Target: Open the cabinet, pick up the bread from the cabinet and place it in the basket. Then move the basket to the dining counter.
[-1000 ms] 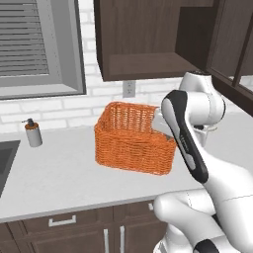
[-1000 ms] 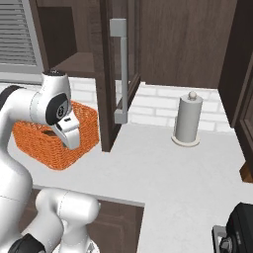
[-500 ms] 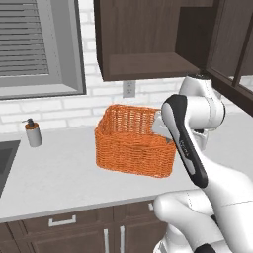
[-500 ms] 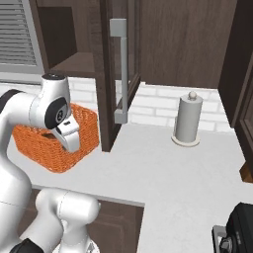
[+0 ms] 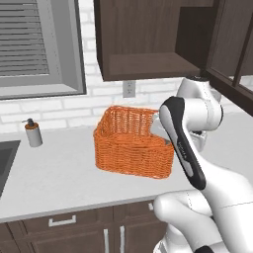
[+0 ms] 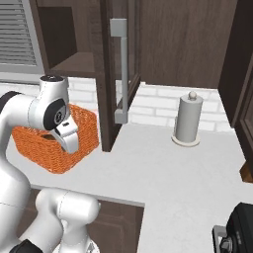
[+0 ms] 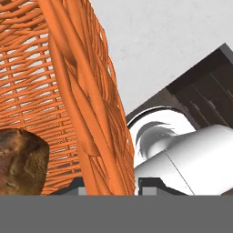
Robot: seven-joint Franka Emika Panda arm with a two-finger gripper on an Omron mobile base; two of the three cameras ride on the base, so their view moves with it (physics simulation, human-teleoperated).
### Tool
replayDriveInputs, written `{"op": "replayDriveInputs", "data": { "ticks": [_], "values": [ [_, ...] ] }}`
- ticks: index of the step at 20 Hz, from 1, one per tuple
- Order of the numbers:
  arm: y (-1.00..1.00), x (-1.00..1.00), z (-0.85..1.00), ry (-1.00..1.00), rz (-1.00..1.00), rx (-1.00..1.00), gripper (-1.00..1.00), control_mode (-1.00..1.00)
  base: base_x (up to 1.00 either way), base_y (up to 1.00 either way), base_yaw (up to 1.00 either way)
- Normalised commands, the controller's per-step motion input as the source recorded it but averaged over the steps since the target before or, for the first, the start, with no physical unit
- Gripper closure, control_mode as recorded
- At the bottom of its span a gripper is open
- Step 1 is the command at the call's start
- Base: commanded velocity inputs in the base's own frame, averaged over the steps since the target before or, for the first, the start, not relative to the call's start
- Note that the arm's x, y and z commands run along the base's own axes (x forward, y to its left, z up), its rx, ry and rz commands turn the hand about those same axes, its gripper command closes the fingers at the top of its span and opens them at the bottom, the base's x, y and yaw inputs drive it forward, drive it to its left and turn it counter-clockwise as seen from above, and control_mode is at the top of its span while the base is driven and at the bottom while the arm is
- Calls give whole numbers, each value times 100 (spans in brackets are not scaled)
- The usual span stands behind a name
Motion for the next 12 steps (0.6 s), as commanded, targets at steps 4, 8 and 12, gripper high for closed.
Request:
{"op": "replayDriveInputs", "data": {
  "ticks": [4, 8, 12],
  "values": [
    [0, 0, 0, 0, 0, 0, 100, 100, -27, 32, 6],
    [0, 0, 0, 0, 0, 0, 100, 100, -51, 45, 8],
    [0, 0, 0, 0, 0, 0, 100, 100, -63, 71, 13]
  ]
}}
